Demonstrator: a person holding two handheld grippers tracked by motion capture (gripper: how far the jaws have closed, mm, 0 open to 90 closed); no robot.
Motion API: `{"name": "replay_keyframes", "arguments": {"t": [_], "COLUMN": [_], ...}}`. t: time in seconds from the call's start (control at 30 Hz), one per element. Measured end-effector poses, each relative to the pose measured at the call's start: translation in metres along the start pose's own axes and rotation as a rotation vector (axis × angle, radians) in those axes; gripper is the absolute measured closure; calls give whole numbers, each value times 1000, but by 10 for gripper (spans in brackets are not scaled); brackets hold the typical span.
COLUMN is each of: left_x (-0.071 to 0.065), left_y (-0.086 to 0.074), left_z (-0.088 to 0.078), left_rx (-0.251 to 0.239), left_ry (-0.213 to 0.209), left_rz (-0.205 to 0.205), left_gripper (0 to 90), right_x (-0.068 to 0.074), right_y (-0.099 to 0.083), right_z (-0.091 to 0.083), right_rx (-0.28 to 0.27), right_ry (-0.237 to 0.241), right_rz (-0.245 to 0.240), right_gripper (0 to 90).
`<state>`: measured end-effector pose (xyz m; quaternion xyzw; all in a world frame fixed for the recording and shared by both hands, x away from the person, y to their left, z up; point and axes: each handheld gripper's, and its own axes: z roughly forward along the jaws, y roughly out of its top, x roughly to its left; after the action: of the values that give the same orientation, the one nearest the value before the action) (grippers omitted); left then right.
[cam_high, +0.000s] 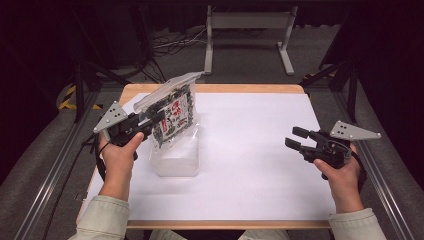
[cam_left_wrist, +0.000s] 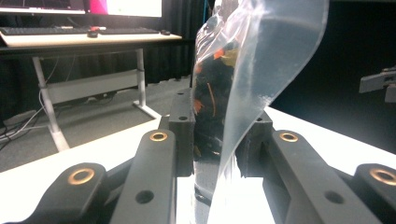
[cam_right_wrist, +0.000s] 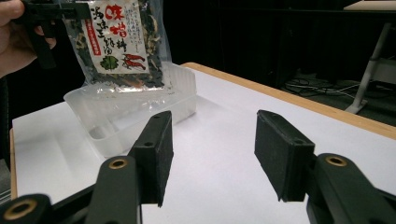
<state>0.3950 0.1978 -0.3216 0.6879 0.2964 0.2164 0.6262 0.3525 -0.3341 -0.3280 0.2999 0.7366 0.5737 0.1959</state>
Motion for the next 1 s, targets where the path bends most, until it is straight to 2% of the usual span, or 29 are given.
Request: {"name": "replay_keyframes", "arguments": {"t": [0.47,0.63,0.8,1.0], "left_x": [2,4,5,5], "left_y": [-11,-16,-20,-22], "left_z": [9,13,15,16], "left_rx": [35,46,35,52], "left_ry": [14,12,8,2], "left_rz": [9,4,-5,-14], "left_gripper": [724,723,722,721], "right_x": [0,-1,-1,-1], "right_y": [-1,-2,-3,-3], "right_z": [1,1,2,3], "right_rx": [2,2,8,10], "right_ry": [10,8,8,13], "right_rz": [9,14,14,16], "right_gripper": [475,474,473,471]}}
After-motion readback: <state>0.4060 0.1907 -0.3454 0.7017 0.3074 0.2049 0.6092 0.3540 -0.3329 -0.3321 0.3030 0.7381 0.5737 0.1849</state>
